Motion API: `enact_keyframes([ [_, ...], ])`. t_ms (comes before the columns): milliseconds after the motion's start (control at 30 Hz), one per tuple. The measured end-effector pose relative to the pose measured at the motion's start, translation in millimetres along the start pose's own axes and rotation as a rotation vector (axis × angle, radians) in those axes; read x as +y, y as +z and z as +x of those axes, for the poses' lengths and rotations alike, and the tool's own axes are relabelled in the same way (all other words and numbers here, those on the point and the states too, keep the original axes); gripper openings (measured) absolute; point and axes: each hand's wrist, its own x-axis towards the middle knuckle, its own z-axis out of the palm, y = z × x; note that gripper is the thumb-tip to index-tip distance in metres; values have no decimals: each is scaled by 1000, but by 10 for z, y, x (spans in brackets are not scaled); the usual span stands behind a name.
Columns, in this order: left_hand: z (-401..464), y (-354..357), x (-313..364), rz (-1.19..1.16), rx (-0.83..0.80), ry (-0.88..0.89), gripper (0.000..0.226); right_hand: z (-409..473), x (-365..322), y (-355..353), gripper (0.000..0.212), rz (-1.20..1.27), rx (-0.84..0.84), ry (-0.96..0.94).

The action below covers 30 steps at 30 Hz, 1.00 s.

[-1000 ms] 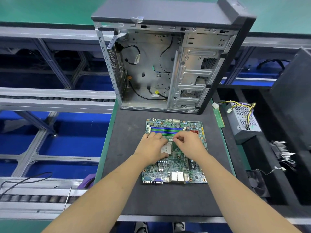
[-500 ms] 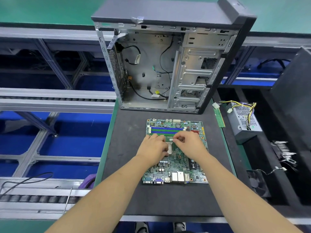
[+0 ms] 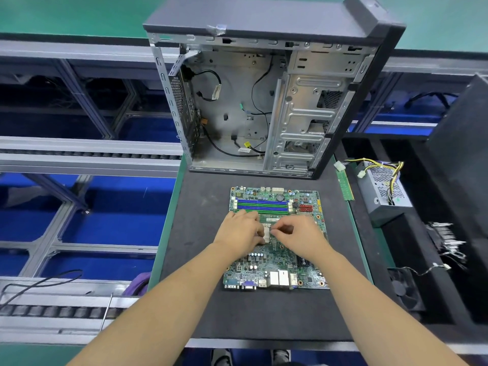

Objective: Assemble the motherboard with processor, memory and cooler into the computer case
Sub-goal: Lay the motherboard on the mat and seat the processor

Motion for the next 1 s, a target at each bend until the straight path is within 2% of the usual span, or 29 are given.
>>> enact_keyframes([
  [133, -8, -2, 8, 13, -2, 6, 25, -67, 42, 33, 9, -6, -1, -24],
  [300, -1, -28, 13, 28, -9, 10, 24, -165, 91, 88, 16, -125, 22, -108],
  [533, -1, -32, 14, 29, -14, 11, 24, -246, 108, 174, 29, -426, -79, -239],
  [600, 2, -34, 11, 25, -15, 12, 24, -237, 88, 177, 30, -446, -89, -218],
  [867, -15, -36, 3, 40, -21, 25, 25, -222, -16, 244, 10, -350, 24, -74],
  [1000, -18, -35, 4, 40, -16, 25, 25, -214, -42, 271, 7, -351, 13, -56],
])
